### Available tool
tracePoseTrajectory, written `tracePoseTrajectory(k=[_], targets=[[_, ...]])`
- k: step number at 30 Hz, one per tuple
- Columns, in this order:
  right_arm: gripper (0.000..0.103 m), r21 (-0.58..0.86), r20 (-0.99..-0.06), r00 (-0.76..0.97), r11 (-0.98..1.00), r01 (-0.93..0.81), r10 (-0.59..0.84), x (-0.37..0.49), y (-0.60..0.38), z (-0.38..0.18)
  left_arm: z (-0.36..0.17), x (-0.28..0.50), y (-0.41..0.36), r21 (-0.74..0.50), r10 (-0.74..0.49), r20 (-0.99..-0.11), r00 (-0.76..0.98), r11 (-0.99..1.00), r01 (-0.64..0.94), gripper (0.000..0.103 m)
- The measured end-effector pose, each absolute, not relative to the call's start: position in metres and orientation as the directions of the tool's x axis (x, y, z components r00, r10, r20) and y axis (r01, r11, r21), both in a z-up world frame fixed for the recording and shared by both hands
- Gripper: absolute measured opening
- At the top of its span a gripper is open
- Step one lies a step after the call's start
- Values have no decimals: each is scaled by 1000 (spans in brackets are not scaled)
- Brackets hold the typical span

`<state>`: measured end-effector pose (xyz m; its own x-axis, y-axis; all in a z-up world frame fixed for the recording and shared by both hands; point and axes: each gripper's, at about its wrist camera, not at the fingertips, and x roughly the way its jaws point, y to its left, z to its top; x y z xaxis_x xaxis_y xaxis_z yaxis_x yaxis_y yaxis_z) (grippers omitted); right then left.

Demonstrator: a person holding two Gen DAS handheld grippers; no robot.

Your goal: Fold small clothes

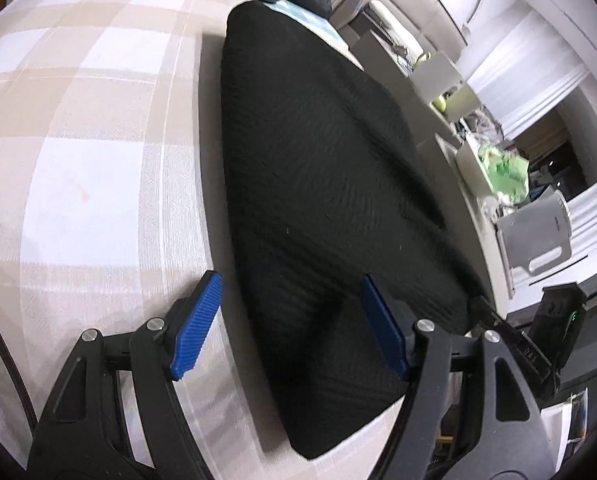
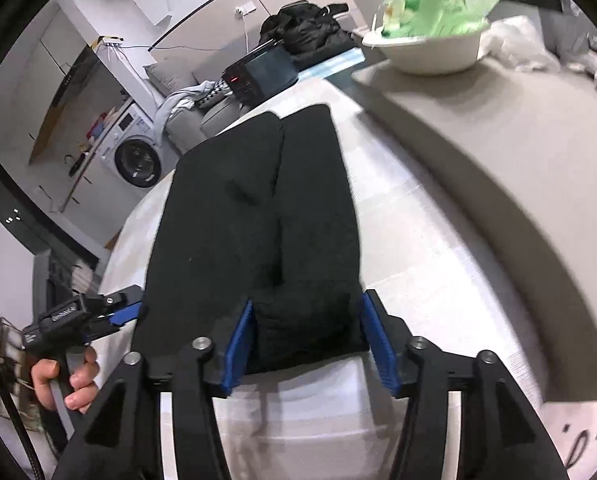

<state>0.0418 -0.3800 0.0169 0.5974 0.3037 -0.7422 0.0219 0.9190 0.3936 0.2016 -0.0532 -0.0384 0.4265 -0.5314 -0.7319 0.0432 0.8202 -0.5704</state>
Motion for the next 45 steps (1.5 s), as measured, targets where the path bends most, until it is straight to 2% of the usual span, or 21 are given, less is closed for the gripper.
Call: tracePoseTrajectory(k=[1,9,13,15,17,21,26,28,33,45], targets=[[62,386,-751,592,922,31,294,41,-382,17,-39,204,-51,-583,-539,-724,430,812,35,68],[64,400,-719,619,916,-1,315,37,-403,31,-44,231,-48,-627,-571,-695,436,779,21,68],[67,381,-733,602,924,-21,316,55,-400,35,-45,243,-56,-635,-577,-690,437,772,15,67],[67,365,-745,595,931,-16,302,68,-397,30,-46,247,-54,-641,-572,-690,444,768,-7,59],[67,383,-754,576,924,-5,316,86,-395,21,-47,249,-54,-633,-557,-699,448,774,-25,43],[67,405,-758,553,914,-16,345,99,-388,10,-49,250,-52,-604,-530,-716,454,796,-23,28],[58,397,-761,546,917,-35,350,98,-382,5,-48,247,-51,-576,-504,-728,465,817,-17,25],[49,398,-761,545,917,-34,351,99,-382,4,-47,247,-55,-564,-494,-732,468,825,-11,24],[38,394,-765,534,918,-55,360,104,-375,0,-45,245,-54,-556,-487,-729,481,831,-3,21],[35,376,-774,502,918,-123,385,114,-333,-4,-46,231,-30,-580,-482,-715,507,814,-44,19]])
